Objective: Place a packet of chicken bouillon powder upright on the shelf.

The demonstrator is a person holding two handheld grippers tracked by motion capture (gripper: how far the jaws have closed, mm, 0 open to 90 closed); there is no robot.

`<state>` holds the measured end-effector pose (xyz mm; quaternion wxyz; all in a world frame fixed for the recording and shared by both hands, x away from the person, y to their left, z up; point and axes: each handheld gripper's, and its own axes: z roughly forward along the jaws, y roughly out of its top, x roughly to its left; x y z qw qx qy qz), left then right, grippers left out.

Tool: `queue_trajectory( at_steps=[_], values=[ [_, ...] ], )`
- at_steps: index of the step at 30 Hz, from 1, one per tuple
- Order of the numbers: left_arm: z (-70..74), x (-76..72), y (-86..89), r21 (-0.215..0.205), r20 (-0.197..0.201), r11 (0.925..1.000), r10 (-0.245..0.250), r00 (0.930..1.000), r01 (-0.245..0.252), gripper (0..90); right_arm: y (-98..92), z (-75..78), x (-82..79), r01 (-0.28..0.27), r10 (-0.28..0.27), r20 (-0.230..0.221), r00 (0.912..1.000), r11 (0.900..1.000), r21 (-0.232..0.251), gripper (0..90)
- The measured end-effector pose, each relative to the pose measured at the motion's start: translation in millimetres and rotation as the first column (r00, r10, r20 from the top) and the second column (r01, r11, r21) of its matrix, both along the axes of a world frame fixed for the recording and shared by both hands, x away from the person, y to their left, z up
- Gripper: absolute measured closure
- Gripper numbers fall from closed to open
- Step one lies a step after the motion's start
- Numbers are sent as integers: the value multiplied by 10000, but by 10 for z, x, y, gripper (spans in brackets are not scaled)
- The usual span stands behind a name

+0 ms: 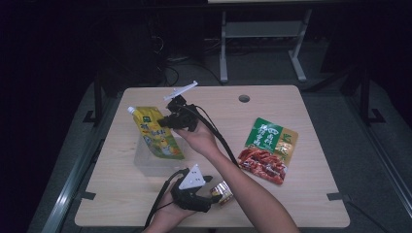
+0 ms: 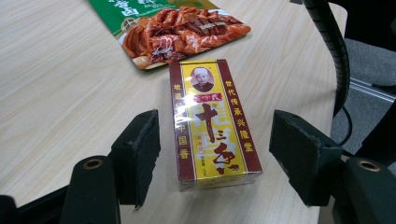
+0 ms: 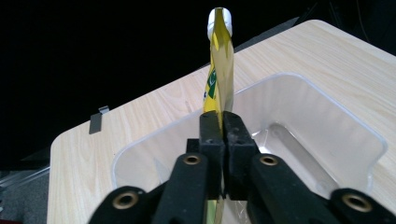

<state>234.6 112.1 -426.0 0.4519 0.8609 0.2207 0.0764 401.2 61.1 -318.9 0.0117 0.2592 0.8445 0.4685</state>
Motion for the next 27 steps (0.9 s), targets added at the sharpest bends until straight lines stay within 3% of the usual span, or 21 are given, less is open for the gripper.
queue_trajectory(
  at_steps=[5, 10, 13, 18, 23, 27],
  values=[
    [0, 3, -3, 24, 75, 10000, -57, 10000, 57, 332, 71, -14, 35, -63, 58, -122, 9999, 9992, -390, 722],
    [6, 3, 3, 25, 93, 10000, -58, 9999, 58, 332, 169, -64, 94, -121, 83, -485, 9988, 9969, -780, 676],
    [10, -3, 3, 29, 54, 10000, -43, 10000, 43, 331, 215, -125, 133, -289, 217, -656, 9976, 9935, -1099, 767],
    [15, -2, 3, 58, 147, 9999, -113, 9998, 112, 332, 222, -169, 149, -461, 398, -510, 9979, 9905, -1293, 890],
    [13, -7, -2, 67, 104, 9999, -117, 9999, 116, 332, 208, -166, 76, -378, 333, -466, 9984, 9944, -988, 898],
    [11, -10, -10, 93, 139, 9998, -150, 9998, 149, 332, 156, -138, 8, -162, 155, -472, 9988, 9998, -131, 899]
  ],
)
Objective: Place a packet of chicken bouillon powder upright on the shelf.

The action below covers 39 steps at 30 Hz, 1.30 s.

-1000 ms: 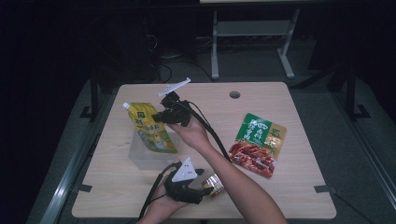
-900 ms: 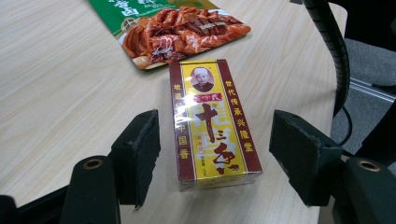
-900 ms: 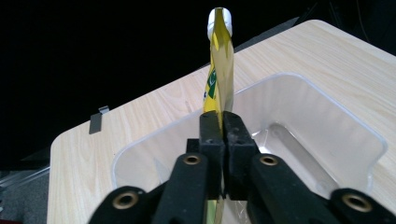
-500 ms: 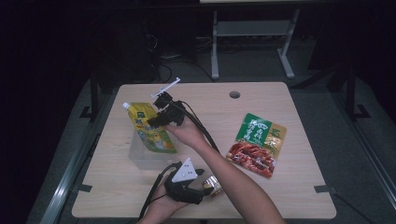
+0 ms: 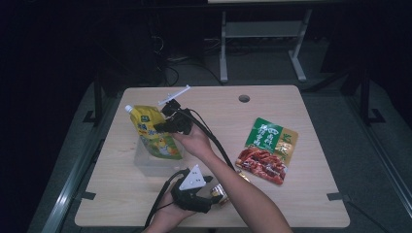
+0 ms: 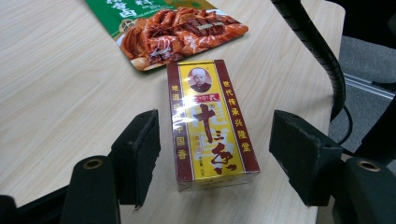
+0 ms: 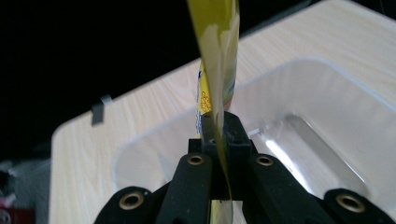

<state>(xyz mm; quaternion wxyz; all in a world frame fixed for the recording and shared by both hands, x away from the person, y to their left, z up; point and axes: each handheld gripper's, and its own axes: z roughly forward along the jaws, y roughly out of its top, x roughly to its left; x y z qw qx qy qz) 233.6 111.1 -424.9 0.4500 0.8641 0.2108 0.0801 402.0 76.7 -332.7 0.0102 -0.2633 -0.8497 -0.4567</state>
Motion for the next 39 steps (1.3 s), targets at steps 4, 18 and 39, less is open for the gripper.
queue_trajectory(
  at_steps=[4, 18, 39],
  values=[
    [-5, -8, -10, 67, 4, 9999, -80, 10000, 80, 331, -32, 36, -46, 141, -154, 323, 9994, 9990, 418, 899],
    [-8, -4, -6, 122, 2, 9998, -124, 9999, 124, 329, -110, -273, 27, 656, -649, -118, 9978, 9951, 745, 898],
    [-24, -11, -30, 155, -172, 9999, -25, 9998, 27, 287, -371, -242, -20, 447, -455, 142, 9989, 9978, 490, 547]
  ],
)
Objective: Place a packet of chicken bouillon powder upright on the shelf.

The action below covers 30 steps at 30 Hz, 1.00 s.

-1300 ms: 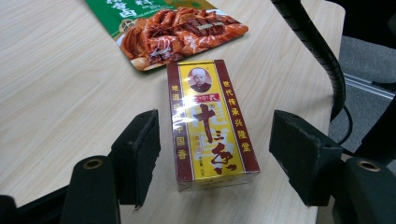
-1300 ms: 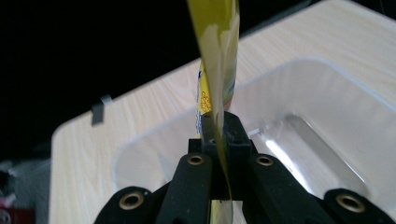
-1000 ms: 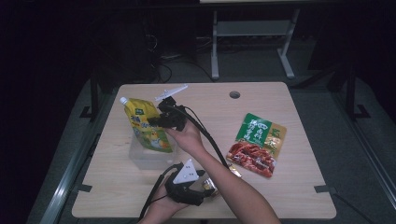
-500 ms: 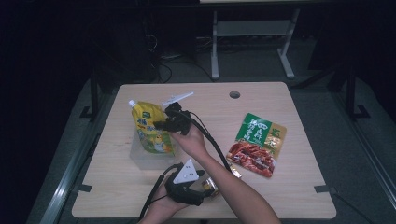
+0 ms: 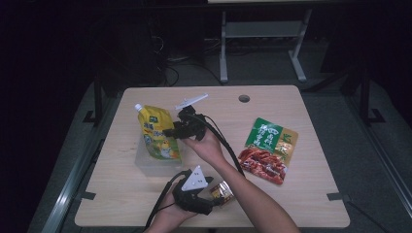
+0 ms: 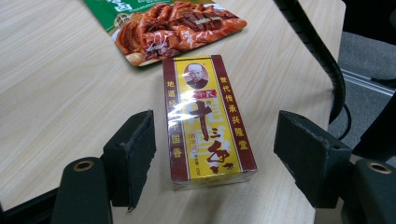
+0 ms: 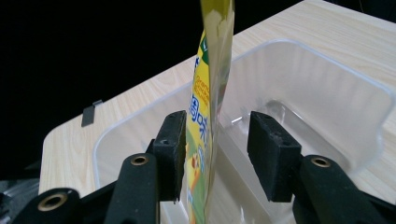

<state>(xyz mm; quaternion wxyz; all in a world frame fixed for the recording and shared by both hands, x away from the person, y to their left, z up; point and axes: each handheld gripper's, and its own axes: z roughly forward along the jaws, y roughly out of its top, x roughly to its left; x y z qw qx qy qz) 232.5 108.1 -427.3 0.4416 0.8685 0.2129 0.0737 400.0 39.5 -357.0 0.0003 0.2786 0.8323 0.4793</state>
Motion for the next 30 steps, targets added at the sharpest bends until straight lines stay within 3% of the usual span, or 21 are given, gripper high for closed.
queue_trajectory(
  at_steps=[12, 21, 25, 30],
  values=[
    [-31, -1, -49, 121, -300, 9999, -28, 9995, 32, 258, -362, 118, -127, -66, 63, 224, 9997, 9999, 154, 478],
    [-47, 16, -111, 328, -333, 9994, -91, 9994, 102, 234, -763, 125, -255, 322, -326, 198, 9993, 9993, 180, 453],
    [-65, 29, -178, 478, -272, 9988, -41, 9996, 54, 212, -928, 80, -316, 503, -505, 175, 9986, 9987, 115, 444],
    [-134, 43, -265, 1007, -374, 9947, -192, 9991, 229, 211, -1151, 25, -382, 872, -873, 77, 9962, 9962, 75, 430]
  ],
)
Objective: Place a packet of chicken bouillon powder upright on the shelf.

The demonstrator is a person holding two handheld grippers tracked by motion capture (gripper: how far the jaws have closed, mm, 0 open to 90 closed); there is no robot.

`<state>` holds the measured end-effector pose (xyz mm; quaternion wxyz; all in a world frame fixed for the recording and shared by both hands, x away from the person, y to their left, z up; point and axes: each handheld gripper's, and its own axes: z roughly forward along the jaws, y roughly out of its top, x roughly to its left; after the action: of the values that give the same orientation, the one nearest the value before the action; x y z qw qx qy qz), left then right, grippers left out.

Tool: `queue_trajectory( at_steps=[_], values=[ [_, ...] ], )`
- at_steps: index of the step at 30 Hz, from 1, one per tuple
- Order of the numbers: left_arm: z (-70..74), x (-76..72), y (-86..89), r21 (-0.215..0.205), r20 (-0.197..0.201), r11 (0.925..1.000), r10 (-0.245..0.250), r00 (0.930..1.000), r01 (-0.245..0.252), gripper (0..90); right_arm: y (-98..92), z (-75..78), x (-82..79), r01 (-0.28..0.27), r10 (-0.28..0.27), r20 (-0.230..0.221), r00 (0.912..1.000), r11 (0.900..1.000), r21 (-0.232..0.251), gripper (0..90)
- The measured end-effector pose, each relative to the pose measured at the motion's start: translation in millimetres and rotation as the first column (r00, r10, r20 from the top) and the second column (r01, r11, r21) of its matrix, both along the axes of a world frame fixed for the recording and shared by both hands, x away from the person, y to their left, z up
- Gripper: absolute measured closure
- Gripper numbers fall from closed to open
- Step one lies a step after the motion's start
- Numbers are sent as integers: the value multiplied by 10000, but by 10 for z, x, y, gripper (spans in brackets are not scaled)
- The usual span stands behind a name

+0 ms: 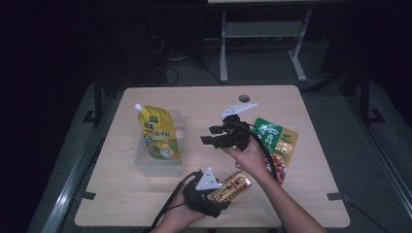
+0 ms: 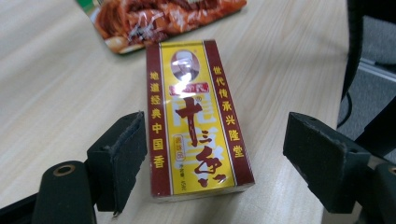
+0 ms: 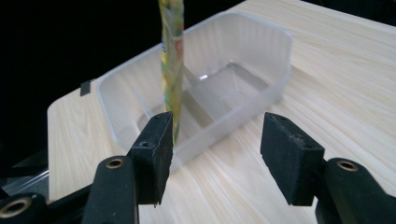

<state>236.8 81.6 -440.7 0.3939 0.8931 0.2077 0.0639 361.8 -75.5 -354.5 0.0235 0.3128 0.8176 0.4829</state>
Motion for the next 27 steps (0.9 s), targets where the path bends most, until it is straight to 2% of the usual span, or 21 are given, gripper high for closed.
queue_trajectory(
  at_steps=[4, 7, 13, 15, 16, 20, 27],
  values=[
    [-46, 6, -66, 324, -2, 9995, -43, 10000, 43, 215, -180, -47, -41, 281, -281, -46, 9996, 9996, -6, 420],
    [-80, 16, -96, 673, 175, 9977, -99, 9998, 87, 214, -304, -77, -76, 423, -425, -175, 9989, 9991, -66, 398],
    [-88, 20, -91, 912, 385, 9957, 157, 9991, -191, 220, -510, -174, -183, 756, -759, -163, 9970, 9969, -212, 367],
    [-87, 17, -77, 884, 536, 9956, 262, 9982, -309, 219, -570, -221, -223, 848, -853, -223, 9961, 9961, -229, 364],
    [-88, 23, -73, 1021, 721, 9944, 209, 9972, -283, 219, -593, -238, -235, 869, -876, -293, 9957, 9959, -238, 358],
    [-125, 14, -91, 1192, 519, 9927, 142, 9985, -203, 219, -711, -320, -303, 1071, -1079, -389, 9934, 9940, -235, 350],
    [-189, 7, -146, 1563, 541, 9874, 173, 9984, -256, 235, -904, -457, -412, 1428, -1430, -620, 9878, 9897, -73, 335]
  ],
)
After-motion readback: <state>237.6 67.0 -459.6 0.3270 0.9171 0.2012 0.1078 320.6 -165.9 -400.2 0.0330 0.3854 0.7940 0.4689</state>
